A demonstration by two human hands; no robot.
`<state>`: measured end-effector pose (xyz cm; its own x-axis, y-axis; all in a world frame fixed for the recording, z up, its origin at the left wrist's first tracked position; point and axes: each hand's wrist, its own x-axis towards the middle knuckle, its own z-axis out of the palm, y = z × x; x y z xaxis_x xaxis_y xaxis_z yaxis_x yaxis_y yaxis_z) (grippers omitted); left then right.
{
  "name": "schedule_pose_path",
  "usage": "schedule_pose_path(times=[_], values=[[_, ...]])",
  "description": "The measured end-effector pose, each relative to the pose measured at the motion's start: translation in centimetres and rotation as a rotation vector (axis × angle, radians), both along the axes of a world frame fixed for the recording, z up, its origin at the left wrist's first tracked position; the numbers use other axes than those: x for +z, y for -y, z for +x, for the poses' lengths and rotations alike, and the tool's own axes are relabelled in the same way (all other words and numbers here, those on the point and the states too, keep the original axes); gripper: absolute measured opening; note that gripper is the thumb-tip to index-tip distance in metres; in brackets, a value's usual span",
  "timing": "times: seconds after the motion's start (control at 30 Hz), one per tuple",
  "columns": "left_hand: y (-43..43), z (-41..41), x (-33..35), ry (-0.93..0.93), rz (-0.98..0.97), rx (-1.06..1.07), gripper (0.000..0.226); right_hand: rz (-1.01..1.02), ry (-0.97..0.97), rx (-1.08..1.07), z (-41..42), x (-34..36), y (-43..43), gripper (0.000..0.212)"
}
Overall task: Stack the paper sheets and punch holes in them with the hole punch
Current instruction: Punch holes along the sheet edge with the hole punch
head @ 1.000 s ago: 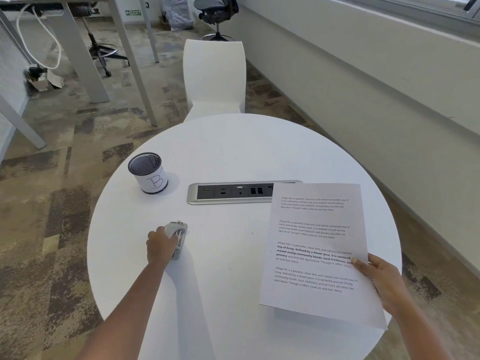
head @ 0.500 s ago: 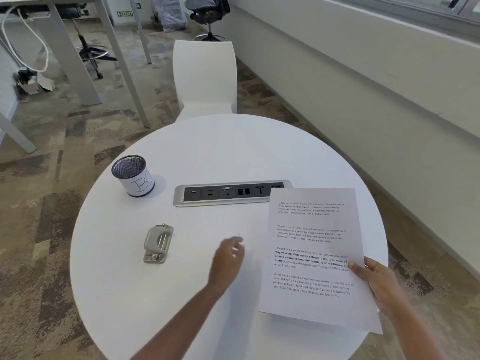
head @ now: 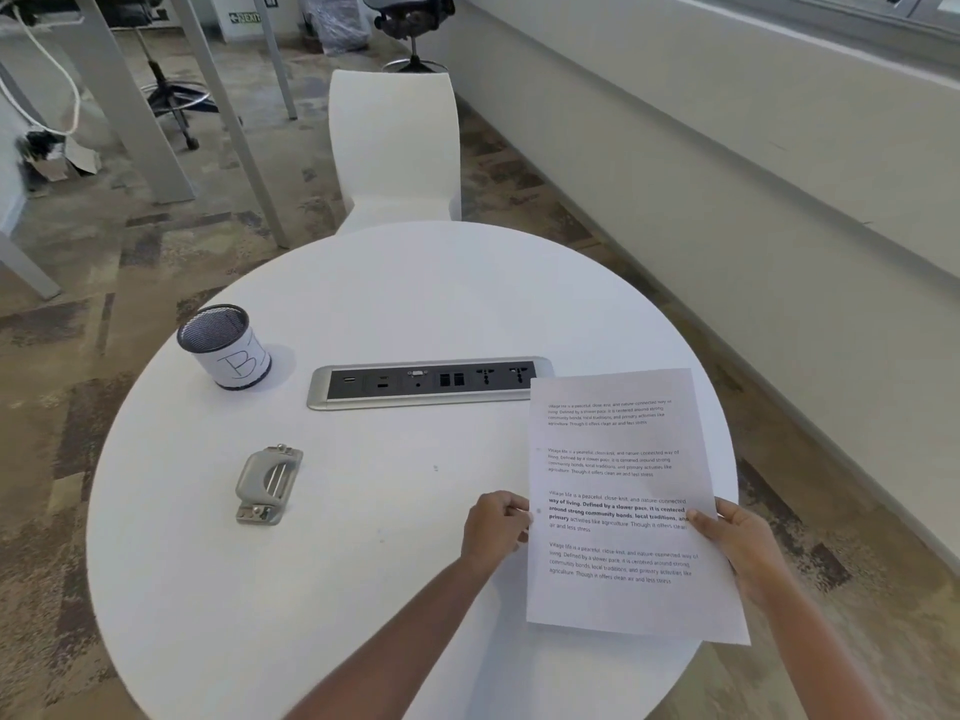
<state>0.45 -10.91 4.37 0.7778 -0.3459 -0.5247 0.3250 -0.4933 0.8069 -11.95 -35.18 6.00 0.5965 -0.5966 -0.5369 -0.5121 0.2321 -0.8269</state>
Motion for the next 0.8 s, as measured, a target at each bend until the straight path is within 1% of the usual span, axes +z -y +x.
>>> schedule_pose_path(times=[0.07,0.2,0.3,0.33,0.4,0.43,0.5,0.53,0.63,0.8], values=[[1.2,-0.1,0.1,-0.009,0.007,0.017,0.019,-0.051,-0.027,0.018,0.5,-0.1,0.9,0.012],[4.0,-0.5,0.2,-0.006,0.036,0.039,0.017,-0.152,-0.094,0.037,1.7,-0.3,2.5,0.016],[5.9,-0.3,0.5,0.007,0.05,0.04,0.013,-0.214,-0.11,0.038,2.4,-0.7,3.9,0.016],[6.4,-0.2,0.6,0.012,0.062,0.039,0.015,-0.229,-0.117,0.036,2.6,-0.9,4.3,0.015],[7.3,0.1,0.5,0.019,0.084,0.053,0.029,-0.251,-0.14,0.032,2.9,-1.3,5.1,0.016],[7.6,0.3,0.5,0.022,0.09,0.066,0.03,-0.257,-0.153,0.031,3.2,-1.5,5.5,0.017],[8.2,0.6,0.5,0.027,0.103,0.083,0.017,-0.269,-0.171,0.034,3.6,-2.0,6.2,0.019],[8.4,0.8,0.4,0.029,0.107,0.089,0.015,-0.273,-0.175,0.038,3.9,-2.2,6.5,0.02],[8.9,1.2,0.3,0.031,0.119,0.098,0.024,-0.308,-0.204,0.056,4.8,-2.6,7.1,0.022],[9.3,1.5,-0.1,0.026,0.138,0.116,0.028,-0.315,-0.216,0.045,5.9,-3.2,7.7,0.03]])
